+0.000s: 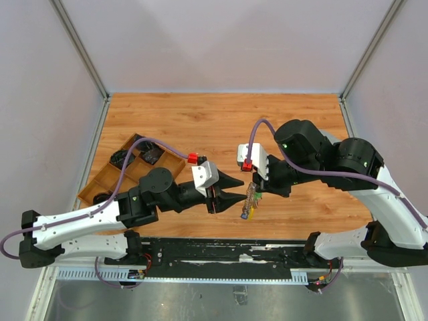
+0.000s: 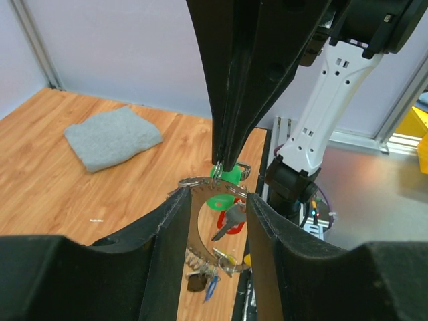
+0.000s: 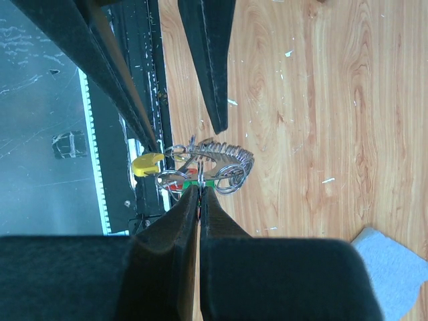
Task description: Put the keys on the keyring
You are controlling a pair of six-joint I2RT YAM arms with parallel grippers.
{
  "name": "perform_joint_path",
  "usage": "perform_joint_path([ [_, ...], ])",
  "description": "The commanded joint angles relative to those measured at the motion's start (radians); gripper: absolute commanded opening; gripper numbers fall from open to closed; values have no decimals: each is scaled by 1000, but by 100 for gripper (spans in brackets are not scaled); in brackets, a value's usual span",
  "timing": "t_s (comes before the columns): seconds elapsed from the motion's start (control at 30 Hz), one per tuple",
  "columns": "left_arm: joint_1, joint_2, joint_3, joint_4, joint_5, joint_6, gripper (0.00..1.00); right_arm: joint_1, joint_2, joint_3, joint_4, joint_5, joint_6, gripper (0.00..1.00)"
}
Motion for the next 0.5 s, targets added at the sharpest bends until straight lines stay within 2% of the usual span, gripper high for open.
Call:
perform_joint_path([
  [0.0,3,24,50,5,9,20,45,25,-17,-2,41,-22,1,0],
  [0.23,2,54,73,-1,14,26,43,33,-14,-18,67,-54,-1,1],
  [0.37,3,66,78,-11,22,27,40,36,-17,-27,79,-66,0,1],
  [0.47,3,72,83,-17,27,28,34,38,-18,-30,82,-66,-1,1],
])
